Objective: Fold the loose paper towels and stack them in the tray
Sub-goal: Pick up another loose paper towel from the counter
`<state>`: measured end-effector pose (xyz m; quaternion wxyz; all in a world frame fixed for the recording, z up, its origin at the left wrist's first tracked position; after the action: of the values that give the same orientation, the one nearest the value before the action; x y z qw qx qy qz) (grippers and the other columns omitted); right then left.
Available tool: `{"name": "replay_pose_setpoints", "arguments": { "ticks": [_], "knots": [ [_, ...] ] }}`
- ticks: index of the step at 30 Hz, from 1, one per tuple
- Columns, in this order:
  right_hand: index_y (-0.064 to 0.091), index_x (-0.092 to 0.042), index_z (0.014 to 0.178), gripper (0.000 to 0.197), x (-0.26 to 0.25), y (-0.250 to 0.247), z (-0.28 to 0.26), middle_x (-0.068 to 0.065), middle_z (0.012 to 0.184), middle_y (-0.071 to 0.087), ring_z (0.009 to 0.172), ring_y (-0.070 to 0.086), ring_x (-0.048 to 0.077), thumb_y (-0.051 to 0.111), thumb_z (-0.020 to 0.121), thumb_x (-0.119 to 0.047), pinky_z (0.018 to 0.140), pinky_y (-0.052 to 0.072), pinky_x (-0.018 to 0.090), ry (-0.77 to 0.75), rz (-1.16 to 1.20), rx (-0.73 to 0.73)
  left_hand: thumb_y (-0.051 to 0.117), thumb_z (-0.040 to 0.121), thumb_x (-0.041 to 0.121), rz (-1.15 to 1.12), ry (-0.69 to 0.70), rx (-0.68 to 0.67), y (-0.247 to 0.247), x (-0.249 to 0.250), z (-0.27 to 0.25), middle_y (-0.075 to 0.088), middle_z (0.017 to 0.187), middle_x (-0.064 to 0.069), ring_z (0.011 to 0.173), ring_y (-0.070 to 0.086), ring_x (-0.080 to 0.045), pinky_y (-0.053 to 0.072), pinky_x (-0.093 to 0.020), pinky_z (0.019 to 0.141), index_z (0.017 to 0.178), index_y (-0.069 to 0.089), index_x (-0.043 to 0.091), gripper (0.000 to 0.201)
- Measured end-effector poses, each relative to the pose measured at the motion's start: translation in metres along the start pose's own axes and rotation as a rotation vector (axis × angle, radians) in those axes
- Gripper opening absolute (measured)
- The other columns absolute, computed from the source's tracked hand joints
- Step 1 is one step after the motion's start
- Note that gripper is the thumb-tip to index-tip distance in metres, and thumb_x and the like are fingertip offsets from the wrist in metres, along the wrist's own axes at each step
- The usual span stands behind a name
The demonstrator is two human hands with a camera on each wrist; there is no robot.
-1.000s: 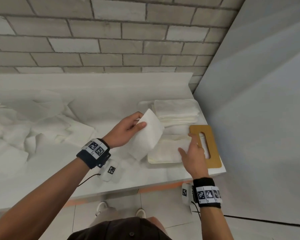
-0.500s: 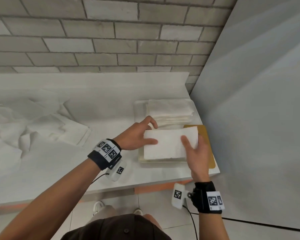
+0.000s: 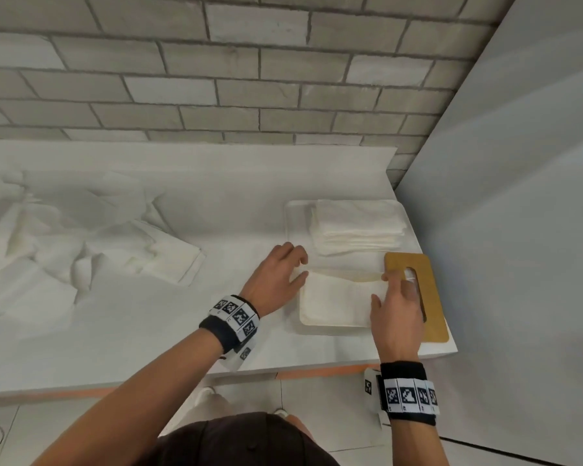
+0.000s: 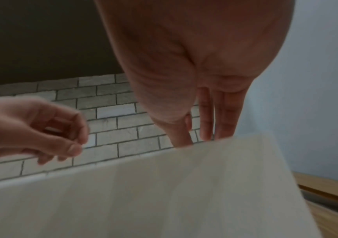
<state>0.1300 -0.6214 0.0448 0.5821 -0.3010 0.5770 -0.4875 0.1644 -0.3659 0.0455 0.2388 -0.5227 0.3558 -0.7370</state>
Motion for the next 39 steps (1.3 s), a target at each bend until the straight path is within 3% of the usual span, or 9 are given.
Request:
{"name": "replay_pose_setpoints", "arguments": {
  "ticks": [4, 9, 14, 19, 25, 30, 32, 36, 39],
  "knots": [
    [0.059, -0.021, 0.124, 0.031, -0.041, -0.011, -0.014, 0.009, 0.119, 0.067, 0.095, 0.067, 0.033, 0.074, 0.097, -0.018, 0.064, 0.048, 0.035, -0.037, 0.122, 0.14, 0.078, 0.09, 0.025, 0.157, -0.214, 0.083, -0.06, -0.096, -0.032, 0.06, 0.102, -0.004, 0.096, 0.059, -0.03, 0.056, -0.044, 0.083, 0.102, 0.06, 0.013, 0.025],
    [0.063, -0.022, 0.12, 0.022, -0.12, 0.004, -0.031, 0.001, 0.113, 0.067, 0.1, 0.067, 0.025, 0.072, 0.1, -0.017, 0.072, 0.051, 0.033, -0.158, 0.321, 0.113, 0.082, 0.082, 0.047, 0.353, -0.551, -0.084, -0.095, -0.198, -0.094, 0.053, 0.121, -0.015, 0.111, 0.052, -0.041, 0.054, -0.053, 0.091, 0.12, 0.055, 0.003, 0.064],
    [0.061, -0.03, 0.118, 0.017, -0.195, 0.056, -0.045, -0.01, 0.112, 0.065, 0.103, 0.065, 0.012, 0.069, 0.104, -0.024, 0.084, 0.056, 0.035, -0.247, 0.46, -0.092, 0.049, 0.09, 0.029, 0.317, -0.413, -0.064, -0.1, -0.228, -0.109, 0.063, 0.108, -0.016, 0.099, 0.058, -0.04, 0.058, -0.054, 0.081, 0.106, 0.067, 0.002, 0.036],
    [0.054, -0.035, 0.132, 0.043, -0.242, 0.111, -0.052, -0.018, 0.13, 0.061, 0.122, 0.059, 0.004, 0.078, 0.097, -0.03, 0.107, 0.052, 0.039, -0.266, 0.578, -0.354, 0.071, 0.099, 0.023, -0.107, -0.364, 0.03, -0.143, -0.208, -0.094, 0.071, 0.099, -0.001, 0.094, 0.073, -0.02, 0.058, -0.032, 0.083, 0.11, 0.064, 0.016, 0.014],
    [0.027, -0.045, 0.16, 0.106, -0.279, 0.124, -0.041, -0.023, 0.159, 0.045, 0.145, 0.042, -0.009, 0.095, 0.08, -0.045, 0.106, 0.037, 0.004, -0.093, 0.937, -0.485, 0.068, 0.102, 0.008, -0.631, -0.251, 0.197, -0.204, -0.155, -0.083, 0.08, 0.094, -0.004, 0.088, 0.077, -0.028, 0.062, -0.031, 0.078, 0.104, 0.057, 0.012, 0.012],
    [0.072, -0.033, 0.117, 0.035, -0.286, 0.125, -0.031, -0.008, 0.115, 0.078, 0.108, 0.074, 0.011, 0.091, 0.088, -0.033, 0.095, 0.061, 0.041, -0.064, 1.006, -0.499, 0.066, 0.103, 0.01, -0.802, -0.285, 0.373, -0.225, -0.155, -0.086, 0.082, 0.103, -0.007, 0.094, 0.078, -0.028, 0.063, -0.041, 0.079, 0.117, 0.055, 0.011, 0.017],
    [0.074, -0.03, 0.099, 0.016, -0.285, 0.124, -0.028, -0.01, 0.098, 0.078, 0.091, 0.073, 0.008, 0.087, 0.091, -0.036, 0.082, 0.057, 0.035, -0.082, 0.904, -0.43, 0.066, 0.104, 0.011, -0.857, -0.335, 0.441, -0.226, -0.168, -0.092, 0.081, 0.107, -0.009, 0.1, 0.077, -0.032, 0.063, -0.047, 0.083, 0.124, 0.054, 0.009, 0.023],
    [0.076, -0.028, 0.106, 0.011, -0.292, 0.11, -0.017, -0.016, 0.101, 0.076, 0.097, 0.071, 0.006, 0.08, 0.098, -0.034, 0.085, 0.053, 0.023, -0.259, 0.765, -0.246, 0.073, 0.1, 0.016, -0.857, -0.423, 0.453, -0.227, -0.191, -0.097, 0.079, 0.113, -0.003, 0.106, 0.076, -0.023, 0.063, -0.046, 0.086, 0.126, 0.062, 0.014, 0.028],
    [0.077, -0.025, 0.107, 0.012, -0.303, 0.104, -0.007, -0.013, 0.097, 0.073, 0.095, 0.067, 0.002, 0.075, 0.102, -0.036, 0.084, 0.045, 0.012, -0.389, 0.643, -0.197, 0.08, 0.095, 0.028, -0.714, -0.46, 0.453, -0.23, -0.2, -0.089, 0.08, 0.099, 0.009, 0.092, 0.075, -0.008, 0.058, -0.033, 0.079, 0.106, 0.075, 0.022, 0.013]
  ]
}}
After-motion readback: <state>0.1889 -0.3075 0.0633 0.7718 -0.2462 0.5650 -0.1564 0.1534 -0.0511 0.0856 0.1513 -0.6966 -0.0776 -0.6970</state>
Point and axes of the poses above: each hand's wrist, its own z-axis towards the middle knuckle, its own y-axis out of the palm, x = y × z, the point moved 2 cm from there along z, towards the middle knuckle
